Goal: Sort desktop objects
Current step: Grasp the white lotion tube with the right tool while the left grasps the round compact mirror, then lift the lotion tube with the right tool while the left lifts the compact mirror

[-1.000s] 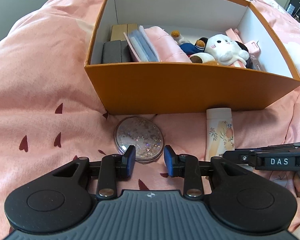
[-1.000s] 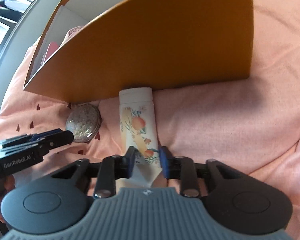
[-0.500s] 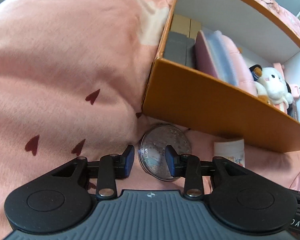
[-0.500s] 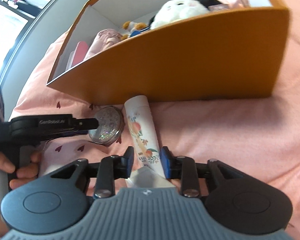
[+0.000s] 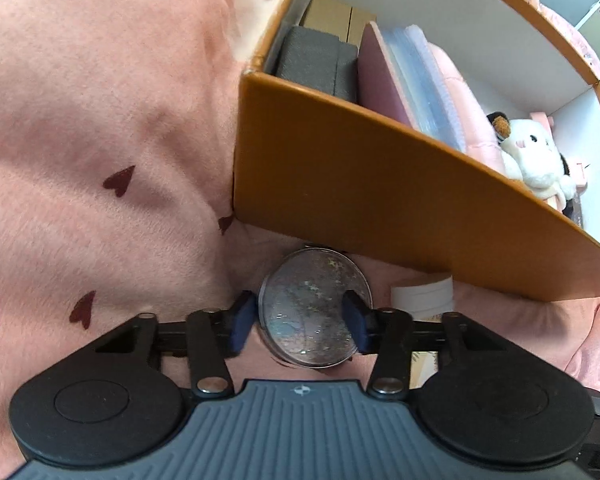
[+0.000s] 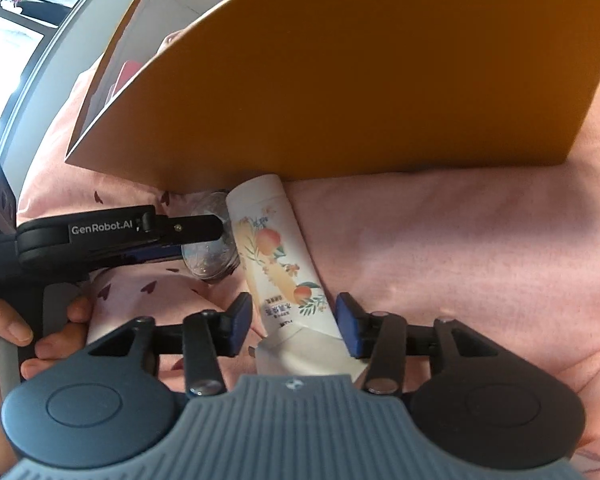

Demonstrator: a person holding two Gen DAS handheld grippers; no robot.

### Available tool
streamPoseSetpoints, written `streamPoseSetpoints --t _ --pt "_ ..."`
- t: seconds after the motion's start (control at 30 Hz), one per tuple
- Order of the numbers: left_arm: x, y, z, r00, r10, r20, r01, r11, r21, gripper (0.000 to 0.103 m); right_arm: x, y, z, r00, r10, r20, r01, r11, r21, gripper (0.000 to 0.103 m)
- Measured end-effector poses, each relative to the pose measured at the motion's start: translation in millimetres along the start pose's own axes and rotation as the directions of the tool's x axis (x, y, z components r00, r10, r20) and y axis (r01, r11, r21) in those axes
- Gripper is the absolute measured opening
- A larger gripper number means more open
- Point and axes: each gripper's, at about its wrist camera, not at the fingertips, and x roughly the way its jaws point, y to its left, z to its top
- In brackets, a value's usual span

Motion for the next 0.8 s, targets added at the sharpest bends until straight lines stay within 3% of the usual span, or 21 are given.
streamPoseSetpoints --t 0.03,0.07,0.27,0.4,0.57,0.7,0.8 --pt "-2 1 -2 1.0 -0.006 0.01 0.006 1.0 0.0 0.042 -1 1 -1 1.0 -0.012 0.005 0.012 1.0 -0.001 0.03" --pt "-5 1 -4 1.0 -0.013 0.018 0.013 1.0 0.003 0.038 -3 0 -2 1.0 -0.025 0.012 0.025 1.0 0.003 0.024" --pt "-21 -5 -17 0.995 -0.043 0.093 0.038 0.998 0.054 0.026 -27 4 -9 0.998 0.016 0.069 -0.016 1.0 0.003 0.01" --pt "-37 -15 -24 0.984 -0.117 0.138 0.104 0.989 0.102 0.018 -53 12 -13 0.99 0.027 0.136 -0.025 1.0 -0.018 0.008" --pt "-41 -25 -20 0.967 -0.206 0.15 0.183 0.971 0.151 0.015 -89 16 -15 0.977 -0.035 0.213 0.047 0.997 -0.053 0.005" --pt "-40 -41 -18 0.967 -0.208 0.149 0.176 0.963 0.206 0.016 -96 16 -11 0.973 -0.085 0.216 0.103 0.992 -0.077 0.005" --pt "-34 -51 -24 0.975 -0.181 0.131 0.147 0.962 0.231 0.018 -87 4 -10 0.983 -0.059 0.176 0.065 0.997 -0.029 0.008"
